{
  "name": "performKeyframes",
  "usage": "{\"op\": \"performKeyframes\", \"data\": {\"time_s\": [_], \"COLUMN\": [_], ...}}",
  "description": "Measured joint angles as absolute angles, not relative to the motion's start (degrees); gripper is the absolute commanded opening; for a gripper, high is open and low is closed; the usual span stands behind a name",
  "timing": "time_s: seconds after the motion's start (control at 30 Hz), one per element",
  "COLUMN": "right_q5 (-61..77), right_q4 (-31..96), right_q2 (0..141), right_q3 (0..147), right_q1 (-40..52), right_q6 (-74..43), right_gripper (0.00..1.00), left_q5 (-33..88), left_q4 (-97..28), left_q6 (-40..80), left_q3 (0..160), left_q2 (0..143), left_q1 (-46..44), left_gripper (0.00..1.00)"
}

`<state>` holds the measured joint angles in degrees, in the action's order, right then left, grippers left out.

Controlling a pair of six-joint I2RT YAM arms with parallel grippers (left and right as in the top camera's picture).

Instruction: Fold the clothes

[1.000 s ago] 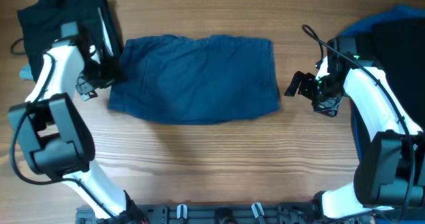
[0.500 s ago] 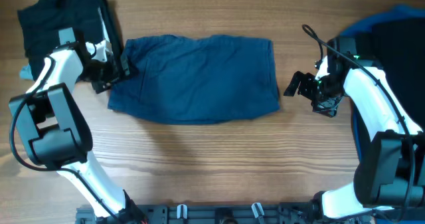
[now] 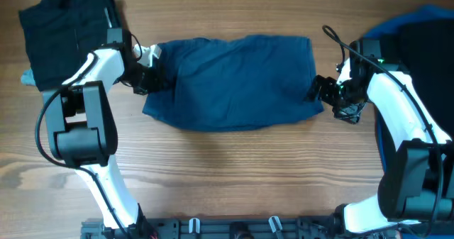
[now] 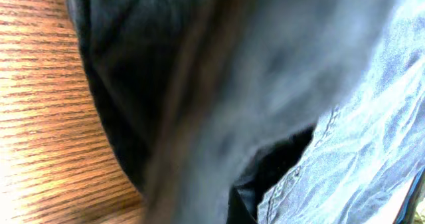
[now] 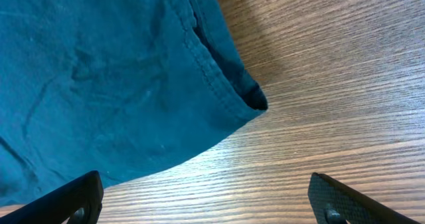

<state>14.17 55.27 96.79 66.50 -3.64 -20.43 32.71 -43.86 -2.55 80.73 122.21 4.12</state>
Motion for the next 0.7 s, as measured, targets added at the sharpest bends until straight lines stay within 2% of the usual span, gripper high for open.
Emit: {"op": "performKeyframes", "data": {"time_s": [0.17,0.33,0.43,0.53,0.7], "right_q5": [14.17,14.17,14.17,14.17,14.17], "right_q4": [55.29,55.27,55.13,54.5,51.31], "right_q2": [96.79,96.79,96.79,96.79,96.79], "right_q3": [66.5,66.5,66.5,66.5,66.5], "right_q1": [-3.64,-3.64,-3.64,-3.53,-3.53], "right_q6": [-20.43,-20.43,-20.51,-20.71,-20.71], "right_gripper": [1.0,1.0,1.0,1.0,1.0], "left_q5": [31.53,22.68,14.04,10.26,4.51], "left_q4": [-45.58,-53.06,-62.3,-66.5,-69.1], "left_q6": [-1.65,0.19,0.34,1.19,6.28], "left_q3": [80.73,83.33,91.81,98.67,104.66], "left_q2": [122.04,117.6,114.39,112.38,110.76], "left_q1": [4.34,8.73,9.78,6.96,-6.22], "left_gripper": [0.04,0.04,0.04,0.04,0.04]}}
